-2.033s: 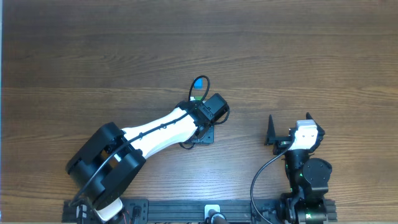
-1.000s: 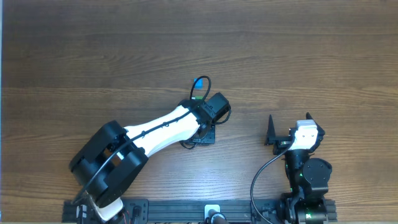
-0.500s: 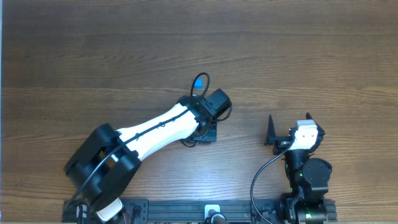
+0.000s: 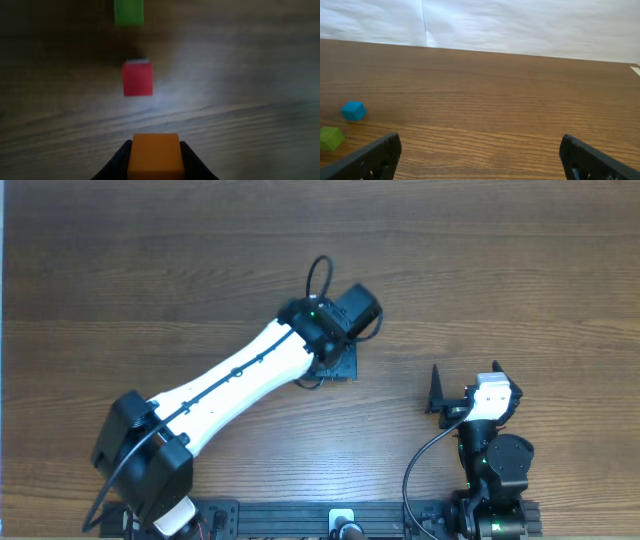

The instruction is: Stack Cubes

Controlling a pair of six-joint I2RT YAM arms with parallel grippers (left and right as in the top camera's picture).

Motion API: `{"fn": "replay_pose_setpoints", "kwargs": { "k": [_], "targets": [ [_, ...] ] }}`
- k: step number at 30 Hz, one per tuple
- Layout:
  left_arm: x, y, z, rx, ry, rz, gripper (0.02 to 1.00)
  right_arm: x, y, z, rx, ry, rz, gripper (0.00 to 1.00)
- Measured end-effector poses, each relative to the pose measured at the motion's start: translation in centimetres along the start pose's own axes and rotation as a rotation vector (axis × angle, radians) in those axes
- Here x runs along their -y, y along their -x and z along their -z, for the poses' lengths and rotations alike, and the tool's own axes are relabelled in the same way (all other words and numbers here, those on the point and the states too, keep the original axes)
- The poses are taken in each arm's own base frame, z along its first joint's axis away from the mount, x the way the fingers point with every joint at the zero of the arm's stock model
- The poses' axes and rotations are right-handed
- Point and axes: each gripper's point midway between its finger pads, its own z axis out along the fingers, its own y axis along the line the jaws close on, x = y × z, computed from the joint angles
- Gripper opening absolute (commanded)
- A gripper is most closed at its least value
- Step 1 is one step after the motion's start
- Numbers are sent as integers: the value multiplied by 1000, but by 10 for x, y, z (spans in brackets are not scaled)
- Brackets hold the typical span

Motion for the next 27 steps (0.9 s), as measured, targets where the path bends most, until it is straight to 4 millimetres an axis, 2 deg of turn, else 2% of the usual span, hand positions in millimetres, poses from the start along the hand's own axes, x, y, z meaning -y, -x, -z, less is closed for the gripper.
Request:
{"fn": "replay_pose_setpoints", "kwargs": {
  "k": [8,17,27],
  "targets": [
    [-19,19,-6,-4,18,83,237,0,0,0,0,0,1,993],
    [-18,19,-37,-43,52,81,237,0,0,0,0,0,0,991],
    [-16,21,-38,-37,46,80,240,0,0,0,0,0,0,993]
  ]
}}
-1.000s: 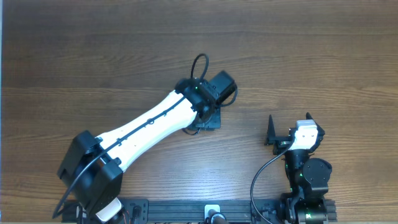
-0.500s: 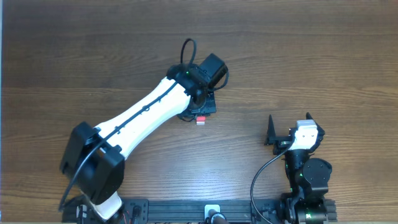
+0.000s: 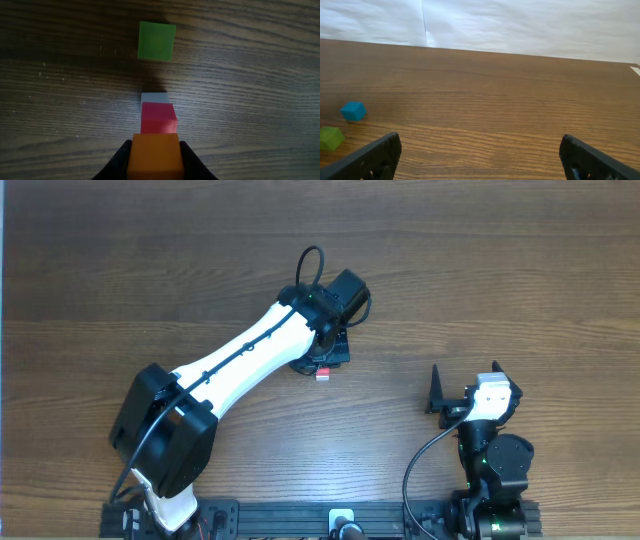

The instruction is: Stack Cubes

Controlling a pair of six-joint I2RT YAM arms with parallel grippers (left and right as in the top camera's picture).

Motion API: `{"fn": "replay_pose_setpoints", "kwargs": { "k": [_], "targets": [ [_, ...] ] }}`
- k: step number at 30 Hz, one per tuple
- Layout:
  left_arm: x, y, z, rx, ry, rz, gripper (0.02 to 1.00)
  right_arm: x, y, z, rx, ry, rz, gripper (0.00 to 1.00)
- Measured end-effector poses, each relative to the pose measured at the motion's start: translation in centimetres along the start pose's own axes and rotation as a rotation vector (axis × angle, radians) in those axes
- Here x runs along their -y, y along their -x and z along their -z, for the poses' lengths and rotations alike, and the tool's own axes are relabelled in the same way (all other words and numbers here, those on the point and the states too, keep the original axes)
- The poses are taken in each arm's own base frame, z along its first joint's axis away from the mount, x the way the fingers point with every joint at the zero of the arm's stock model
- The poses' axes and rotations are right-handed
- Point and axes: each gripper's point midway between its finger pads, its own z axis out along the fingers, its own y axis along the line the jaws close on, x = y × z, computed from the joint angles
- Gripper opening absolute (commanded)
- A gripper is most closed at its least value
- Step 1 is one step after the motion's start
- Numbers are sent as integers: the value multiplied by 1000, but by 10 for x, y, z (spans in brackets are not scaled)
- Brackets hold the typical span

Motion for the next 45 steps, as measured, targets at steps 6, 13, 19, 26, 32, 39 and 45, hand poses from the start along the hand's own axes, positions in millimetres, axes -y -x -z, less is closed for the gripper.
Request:
{"fn": "replay_pose_setpoints", "kwargs": {
  "k": [6,13,19,26,32,39,45],
  "targets": [
    [-1,-1,-8,-14,15,0,240,0,0,0,0,0,0,991],
    [-1,-1,-15,-21,24,0,244,0,0,0,0,0,-1,991],
    [1,1,-15,-14,15,0,246,0,0,0,0,0,0,991],
    [1,1,-15,-15,17,-1,248,0,0,0,0,0,0,991],
    [1,1,-15,-15,17,-8,253,0,0,0,0,0,-1,991],
    [1,1,-15,-15,16,-19,257,0,0,0,0,0,0,991],
    [1,1,-15,-15,17,-19,259,0,0,0,0,0,-1,993]
  ]
}}
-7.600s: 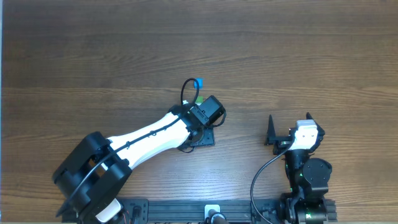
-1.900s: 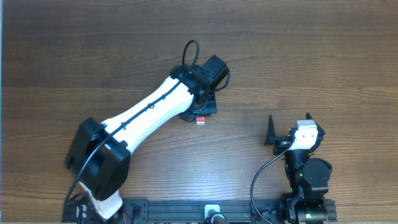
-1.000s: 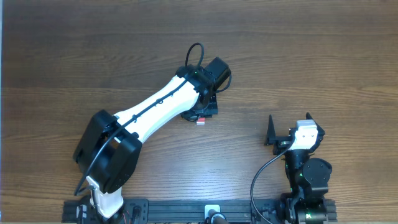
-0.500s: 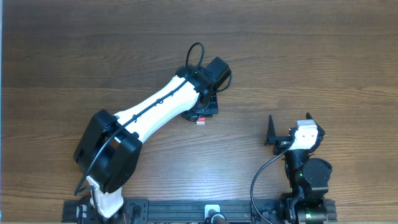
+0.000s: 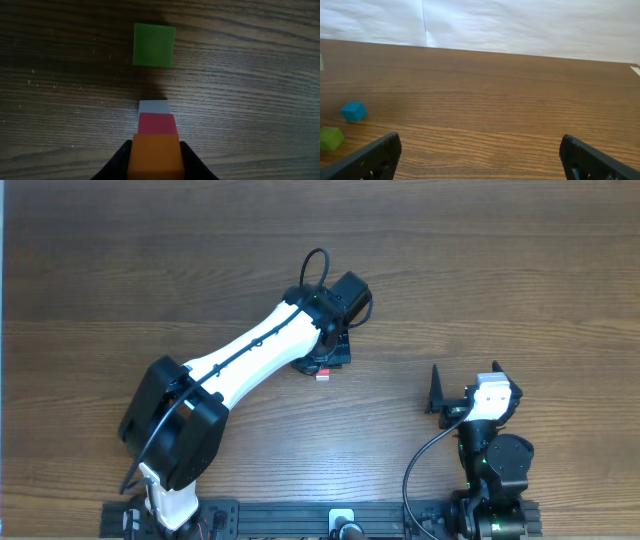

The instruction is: Stack Cubes

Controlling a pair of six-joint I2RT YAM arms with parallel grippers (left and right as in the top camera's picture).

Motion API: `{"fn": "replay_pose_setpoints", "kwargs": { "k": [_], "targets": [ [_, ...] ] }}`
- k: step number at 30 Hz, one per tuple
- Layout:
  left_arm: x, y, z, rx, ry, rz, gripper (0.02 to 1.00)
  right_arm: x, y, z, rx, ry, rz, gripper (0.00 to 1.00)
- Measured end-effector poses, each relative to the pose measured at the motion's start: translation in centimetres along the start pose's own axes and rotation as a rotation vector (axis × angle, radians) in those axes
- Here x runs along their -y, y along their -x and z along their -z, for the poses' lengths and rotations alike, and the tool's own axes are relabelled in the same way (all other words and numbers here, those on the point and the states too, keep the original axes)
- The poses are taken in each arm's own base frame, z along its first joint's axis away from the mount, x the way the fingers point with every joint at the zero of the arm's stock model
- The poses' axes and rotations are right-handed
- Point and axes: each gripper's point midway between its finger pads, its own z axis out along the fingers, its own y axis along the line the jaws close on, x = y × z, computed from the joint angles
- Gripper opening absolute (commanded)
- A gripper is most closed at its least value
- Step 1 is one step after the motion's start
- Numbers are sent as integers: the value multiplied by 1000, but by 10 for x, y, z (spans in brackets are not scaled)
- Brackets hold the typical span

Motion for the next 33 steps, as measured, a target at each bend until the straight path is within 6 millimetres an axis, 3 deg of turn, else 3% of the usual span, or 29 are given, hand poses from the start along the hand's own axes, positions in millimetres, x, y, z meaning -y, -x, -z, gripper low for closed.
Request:
{"fn": "replay_pose_setpoints", "kwargs": {
  "k": [33],
  "targets": [
    [0,-3,-4,-11,10,-6,259,0,0,0,0,0,1,991]
  ]
}}
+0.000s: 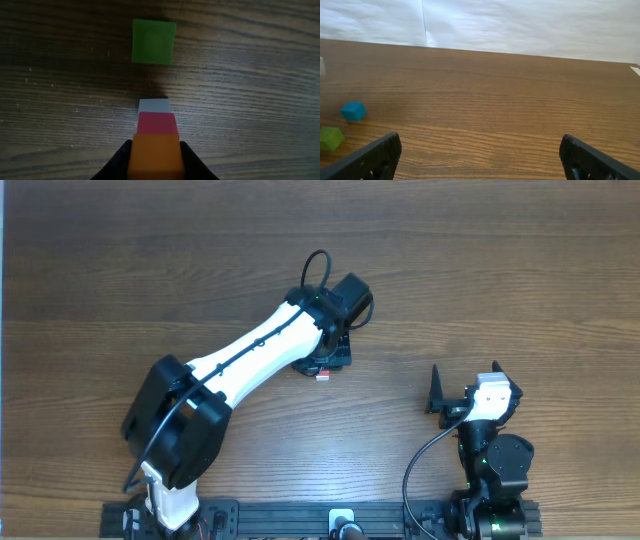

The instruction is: Stack Cubes

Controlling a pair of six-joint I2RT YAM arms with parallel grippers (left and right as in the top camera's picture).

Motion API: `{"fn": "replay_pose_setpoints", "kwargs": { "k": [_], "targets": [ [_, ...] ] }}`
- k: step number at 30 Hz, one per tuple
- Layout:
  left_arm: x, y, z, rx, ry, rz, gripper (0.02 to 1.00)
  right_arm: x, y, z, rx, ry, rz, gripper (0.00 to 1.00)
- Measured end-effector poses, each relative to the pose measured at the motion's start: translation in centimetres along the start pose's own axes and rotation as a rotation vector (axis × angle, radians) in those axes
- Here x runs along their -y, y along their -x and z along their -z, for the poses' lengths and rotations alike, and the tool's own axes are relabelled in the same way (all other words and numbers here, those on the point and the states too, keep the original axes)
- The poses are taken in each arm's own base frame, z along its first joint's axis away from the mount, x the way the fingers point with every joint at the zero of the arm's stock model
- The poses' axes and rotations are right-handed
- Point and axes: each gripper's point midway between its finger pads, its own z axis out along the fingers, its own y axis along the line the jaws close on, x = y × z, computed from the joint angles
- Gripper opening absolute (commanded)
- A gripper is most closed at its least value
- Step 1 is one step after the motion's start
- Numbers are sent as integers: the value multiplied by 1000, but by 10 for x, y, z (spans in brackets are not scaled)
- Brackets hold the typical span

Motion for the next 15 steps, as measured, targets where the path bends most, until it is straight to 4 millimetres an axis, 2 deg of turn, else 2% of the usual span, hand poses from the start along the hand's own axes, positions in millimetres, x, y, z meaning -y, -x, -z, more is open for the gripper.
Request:
{"fn": "replay_pose_setpoints", "kwargs": {
  "k": [6,15],
  "targets": [
    [0,-1,-2,-5,5,-3,270,0,0,0,0,0,-1,991],
    [0,-1,-2,-5,5,-9,411,0,0,0,0,0,-1,993]
  ]
}}
